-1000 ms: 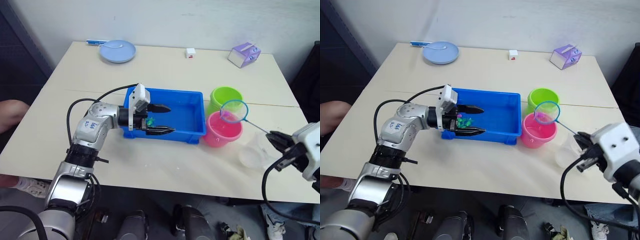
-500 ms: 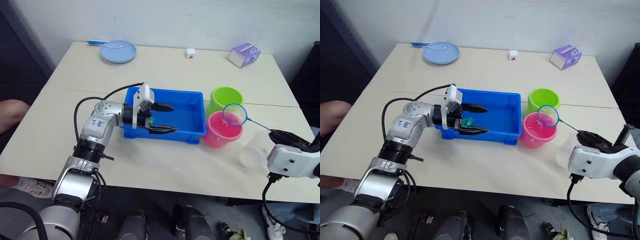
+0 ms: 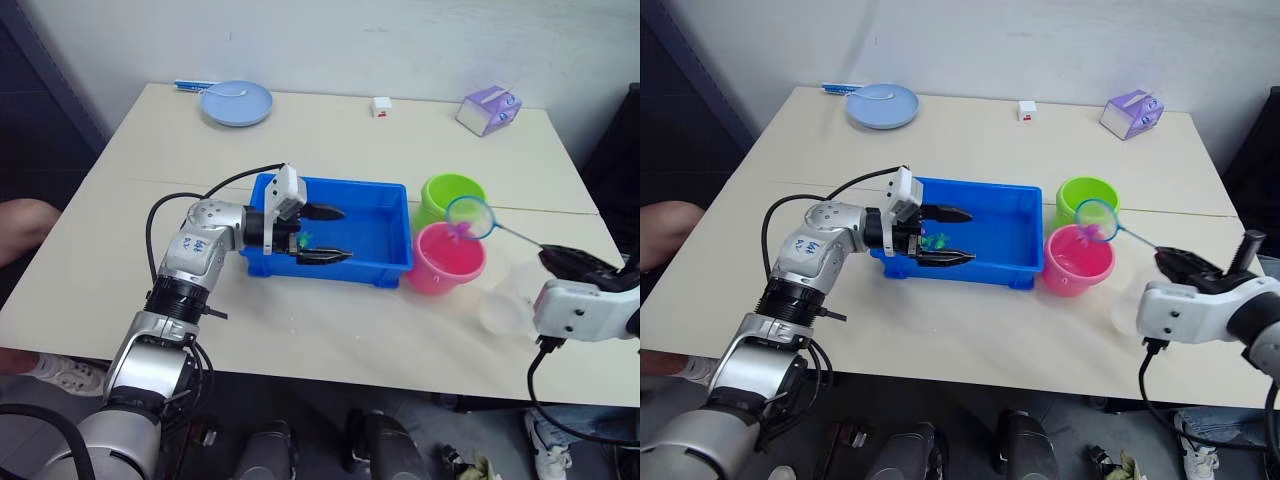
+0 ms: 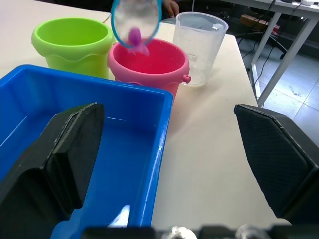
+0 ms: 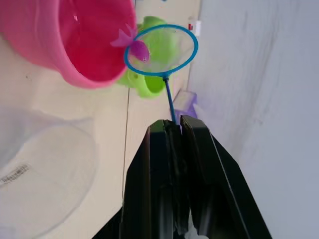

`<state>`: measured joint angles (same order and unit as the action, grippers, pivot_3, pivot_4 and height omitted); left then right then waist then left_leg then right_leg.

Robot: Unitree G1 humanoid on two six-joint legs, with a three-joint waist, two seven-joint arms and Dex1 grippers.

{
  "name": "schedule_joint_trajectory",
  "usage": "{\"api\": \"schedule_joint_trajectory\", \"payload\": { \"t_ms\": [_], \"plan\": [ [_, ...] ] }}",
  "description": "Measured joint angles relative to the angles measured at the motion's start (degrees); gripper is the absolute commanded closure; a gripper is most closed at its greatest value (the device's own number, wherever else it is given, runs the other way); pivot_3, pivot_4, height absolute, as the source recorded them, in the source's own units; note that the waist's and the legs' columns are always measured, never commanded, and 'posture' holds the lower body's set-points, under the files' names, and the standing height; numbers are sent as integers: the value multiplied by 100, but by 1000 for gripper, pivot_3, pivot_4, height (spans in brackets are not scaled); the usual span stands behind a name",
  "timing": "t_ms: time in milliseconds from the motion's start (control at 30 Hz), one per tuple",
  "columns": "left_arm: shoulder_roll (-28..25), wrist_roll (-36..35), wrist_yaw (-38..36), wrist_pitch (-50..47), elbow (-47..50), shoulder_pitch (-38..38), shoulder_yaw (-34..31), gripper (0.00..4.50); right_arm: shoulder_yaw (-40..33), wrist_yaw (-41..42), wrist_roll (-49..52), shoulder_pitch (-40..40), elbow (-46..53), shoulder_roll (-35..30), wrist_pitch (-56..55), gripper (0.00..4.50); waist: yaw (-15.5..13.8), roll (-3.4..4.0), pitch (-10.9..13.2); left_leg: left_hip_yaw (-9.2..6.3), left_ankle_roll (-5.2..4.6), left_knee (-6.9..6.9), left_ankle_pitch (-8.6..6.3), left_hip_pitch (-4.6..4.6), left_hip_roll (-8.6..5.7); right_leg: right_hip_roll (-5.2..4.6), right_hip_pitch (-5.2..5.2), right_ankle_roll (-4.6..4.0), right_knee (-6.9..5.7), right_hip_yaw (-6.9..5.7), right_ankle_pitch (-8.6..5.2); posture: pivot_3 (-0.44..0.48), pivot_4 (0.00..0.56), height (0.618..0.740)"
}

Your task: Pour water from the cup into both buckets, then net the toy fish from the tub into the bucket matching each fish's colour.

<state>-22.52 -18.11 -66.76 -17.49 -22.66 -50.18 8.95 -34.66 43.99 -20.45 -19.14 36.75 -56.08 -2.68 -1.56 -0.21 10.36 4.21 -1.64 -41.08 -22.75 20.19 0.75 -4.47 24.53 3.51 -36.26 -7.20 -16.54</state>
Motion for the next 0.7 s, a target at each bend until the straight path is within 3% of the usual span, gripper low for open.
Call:
{"api": "schedule_joint_trajectory", "payload": {
  "t_ms": [467,700],
  "plan": [
    [27,29,31,62,-43,-27,-2,0,-103,311,-157,-63,-269,-53,-997,3744,7,0,0,3,-1,-9,0,-1,-3,-4,-1,0,-9,3,0,0,150,739],
    [143,37,32,159,-108,-121,-2,0,-230,395,-192,38,-652,-464,-1897,3744,7,0,0,6,-1,-8,0,-1,-4,-5,-1,0,-9,3,0,0,150,739]
  ]
}}
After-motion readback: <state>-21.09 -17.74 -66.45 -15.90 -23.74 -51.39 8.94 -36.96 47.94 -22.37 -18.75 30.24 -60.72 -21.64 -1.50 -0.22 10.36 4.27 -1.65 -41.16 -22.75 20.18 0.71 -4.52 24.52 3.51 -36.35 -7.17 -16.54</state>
